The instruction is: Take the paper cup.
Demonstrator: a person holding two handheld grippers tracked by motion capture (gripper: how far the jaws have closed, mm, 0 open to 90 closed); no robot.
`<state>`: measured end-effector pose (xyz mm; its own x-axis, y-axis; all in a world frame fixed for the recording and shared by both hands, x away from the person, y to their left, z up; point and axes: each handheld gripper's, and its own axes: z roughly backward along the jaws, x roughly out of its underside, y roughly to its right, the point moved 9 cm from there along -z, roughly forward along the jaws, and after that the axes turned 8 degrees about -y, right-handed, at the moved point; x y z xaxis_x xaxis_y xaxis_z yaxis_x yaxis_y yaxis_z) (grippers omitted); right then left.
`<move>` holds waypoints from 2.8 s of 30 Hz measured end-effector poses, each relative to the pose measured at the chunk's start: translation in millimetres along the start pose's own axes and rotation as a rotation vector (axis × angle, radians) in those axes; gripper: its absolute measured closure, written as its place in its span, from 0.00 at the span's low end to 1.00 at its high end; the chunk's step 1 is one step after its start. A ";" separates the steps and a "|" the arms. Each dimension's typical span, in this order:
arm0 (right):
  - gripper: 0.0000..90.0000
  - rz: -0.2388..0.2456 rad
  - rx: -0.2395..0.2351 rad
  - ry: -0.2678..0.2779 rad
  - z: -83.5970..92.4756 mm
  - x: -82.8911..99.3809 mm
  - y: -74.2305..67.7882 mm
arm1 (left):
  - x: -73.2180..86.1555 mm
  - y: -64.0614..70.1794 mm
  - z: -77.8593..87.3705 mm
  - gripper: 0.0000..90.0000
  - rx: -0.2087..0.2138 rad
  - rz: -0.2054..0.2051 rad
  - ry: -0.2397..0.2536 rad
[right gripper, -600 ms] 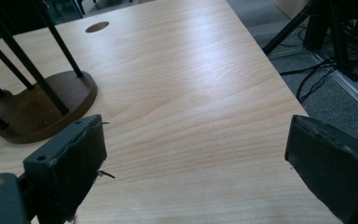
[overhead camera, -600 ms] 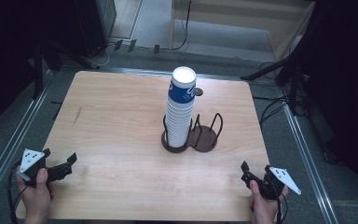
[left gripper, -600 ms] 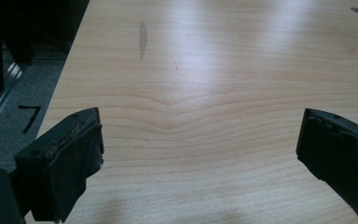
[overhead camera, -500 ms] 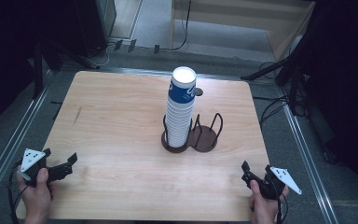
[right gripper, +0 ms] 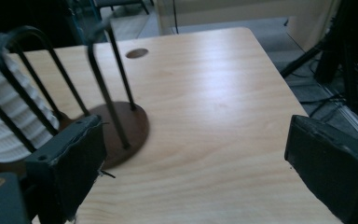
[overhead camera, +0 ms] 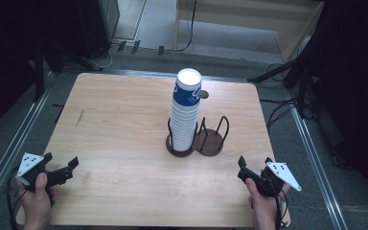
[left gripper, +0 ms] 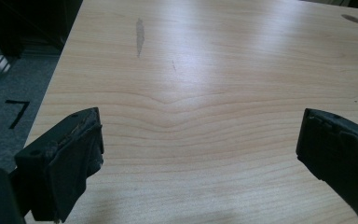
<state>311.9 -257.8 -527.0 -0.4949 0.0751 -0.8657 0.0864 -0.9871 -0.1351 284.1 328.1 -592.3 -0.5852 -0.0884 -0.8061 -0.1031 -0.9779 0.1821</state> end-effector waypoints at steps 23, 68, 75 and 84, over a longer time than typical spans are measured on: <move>0.06 0.108 -0.103 0.057 2.8 -71.2 -97.2 | -1.2 -3.6 -1.1 0.02 -0.030 0.014 0.001; 0.07 0.154 -0.217 0.129 -24.0 -128.1 -217.1 | -1.8 -2.3 -1.4 0.04 -0.003 0.008 0.003; 0.07 0.140 -0.206 0.141 -29.4 -134.5 -220.5 | -2.2 -2.8 -1.2 0.15 -0.034 0.003 0.010; 0.09 0.122 -0.181 0.148 -37.4 -143.5 -223.9 | -2.1 -2.2 -1.3 0.10 -0.032 0.002 0.010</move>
<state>395.9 -42.3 -390.6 -0.3405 -0.0097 -0.9402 0.2978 -0.9496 -0.0980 286.6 330.3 -591.8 -0.5774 -0.0924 -0.8112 -0.0762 -0.9832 0.1661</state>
